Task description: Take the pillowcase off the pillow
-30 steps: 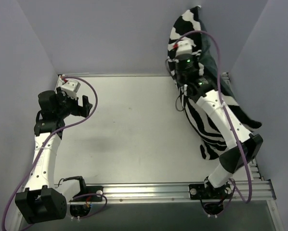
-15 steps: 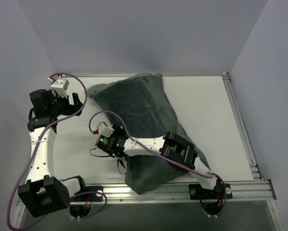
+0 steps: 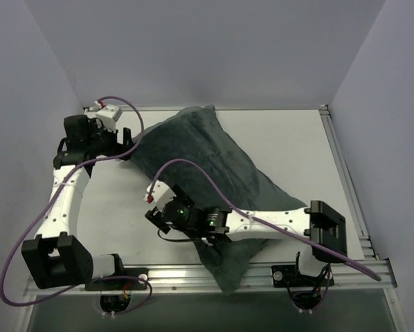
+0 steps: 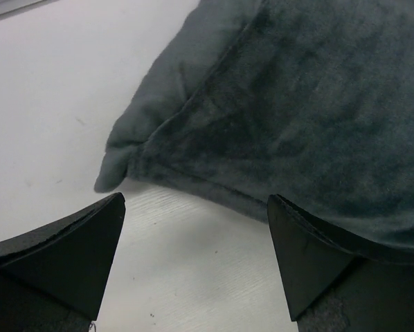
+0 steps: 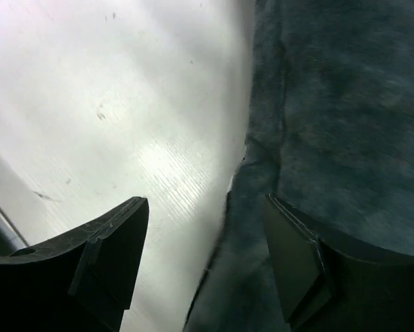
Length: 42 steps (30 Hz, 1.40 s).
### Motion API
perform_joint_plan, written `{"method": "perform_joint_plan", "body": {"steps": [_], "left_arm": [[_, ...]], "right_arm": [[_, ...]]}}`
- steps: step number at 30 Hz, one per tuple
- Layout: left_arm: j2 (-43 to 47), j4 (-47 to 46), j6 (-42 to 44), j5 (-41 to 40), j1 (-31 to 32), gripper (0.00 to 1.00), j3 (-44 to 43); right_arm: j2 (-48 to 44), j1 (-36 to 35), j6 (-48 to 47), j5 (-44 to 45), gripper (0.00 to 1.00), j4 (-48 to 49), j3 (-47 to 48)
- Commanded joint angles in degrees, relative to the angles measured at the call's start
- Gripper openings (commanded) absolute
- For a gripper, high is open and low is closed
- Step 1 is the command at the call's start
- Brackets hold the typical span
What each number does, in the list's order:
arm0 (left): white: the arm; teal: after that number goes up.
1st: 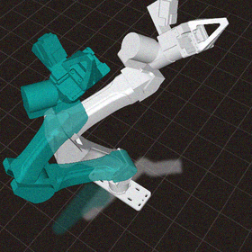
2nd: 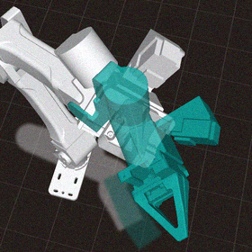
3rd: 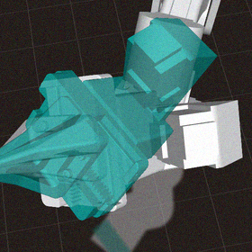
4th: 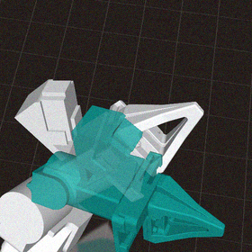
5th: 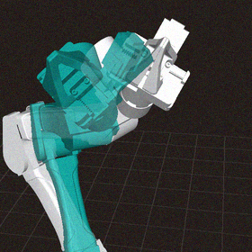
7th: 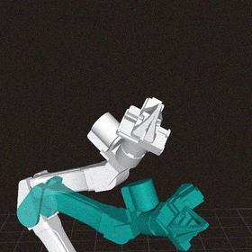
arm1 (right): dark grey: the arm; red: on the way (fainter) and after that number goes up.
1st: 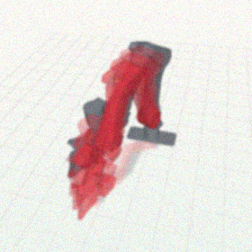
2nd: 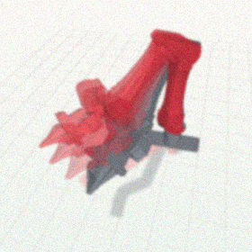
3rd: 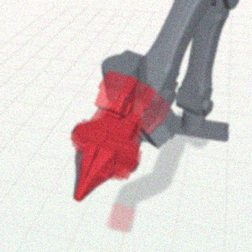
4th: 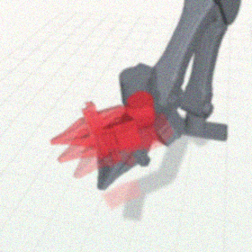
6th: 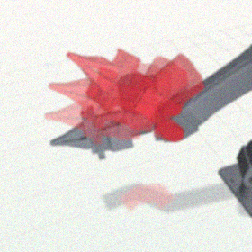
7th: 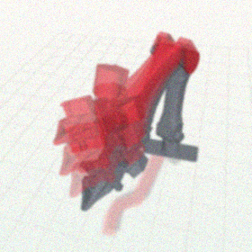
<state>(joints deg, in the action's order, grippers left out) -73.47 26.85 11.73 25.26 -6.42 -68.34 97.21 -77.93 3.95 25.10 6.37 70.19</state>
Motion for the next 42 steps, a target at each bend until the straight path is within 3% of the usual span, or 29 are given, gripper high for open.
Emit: {"method": "perform_joint_plan", "body": {"steps": [1, 9, 14, 17, 18, 19, 22, 25, 29, 32, 35, 37, 39, 40, 42], "left_arm": [[-6.58, -1.45, 3.3, -3.03, 2.46, 0.94, -4.33], [-27.93, 0.47, 8.38, -0.13, 4.04, 0.94, -18.14], [-27.61, 2.5, 12.78, 11.12, 5.36, 0.94, -13.86], [-25.32, 4.61, 17.88, 10.52, 9.22, 0.65, -8.76], [-24.53, 7.4, 20.33, 11.91, 10.01, 0.48, -7.27], [-24.09, 9.34, 21.57, 13.23, 11.5, 0.4, -6.73], [-20.23, 17.25, 26.58, 17.88, 16.93, 0.31, -4.02], [-12.42, 17.72, 28.53, 13.8, 25.02, 0.36, 2.21], [-1.79, 14.46, 27.13, 7.63, 43.1, 0.43, 8.3], [0.78, 14.72, 26.07, 9.88, 48.33, 0.48, 8.84], [1.84, 17.96, 26.59, 12.19, 48.6, 0.5, 6.04], [3.24, 18.51, 25.02, 8.34, 46.5, 0.52, 4.1], [5.08, 15.1, 20.56, 6.56, 41.08, 0.79, 1.29], [5.35, 13.59, 19.22, 6.82, 33.13, 0.87, 0.32], [4.75, 8.86, 15.28, 7.0, 25.09, 0.94, -2.4]], "right_arm": [[-4.56, 4.35, 8.43, -5.07, 0.66, -1.26, -7.93], [-15.37, 10.5, 28.63, -0.77, 0.61, -9.79, -20.97], [-24.6, 21.75, 29.2, -1.01, 0.58, -13.32, -24.22], [-26.98, 30.89, 24.89, -4.62, 0.57, -11.04, -24.32], [-26.72, 35.69, 23.75, -5.49, 0.57, -10.33, -24.05], [-25.33, 38.01, 21.3, -7.5, 0.57, -8.85, -23.18], [-18.41, 46.1, 16.99, -10.76, 0.57, -6.99, -18.72], [-8.49, 51.01, 14.69, -10.17, 0.57, -6.99, -10.73], [1.39, 54.2, 13.63, -11.03, 0.58, -7.16, 1.74], [5.35, 54.03, 13.98, -13.84, 0.61, -7.08, 8.45], [6.24, 54.02, 15.12, -15.61, 0.65, -5.4, 12.86], [4.67, 54.2, 17.93, -12.11, 0.67, -6.98, 13.39], [1.86, 54.2, 21.09, -9.3, 0.7, -8.56, 11.21], [-2.07, 53.59, 24.32, -6.59, 0.72, -8.57, 7.63], [-6.4, 48.0, 25.41, -2.1, 0.77, -7.95, 3.74]]}}
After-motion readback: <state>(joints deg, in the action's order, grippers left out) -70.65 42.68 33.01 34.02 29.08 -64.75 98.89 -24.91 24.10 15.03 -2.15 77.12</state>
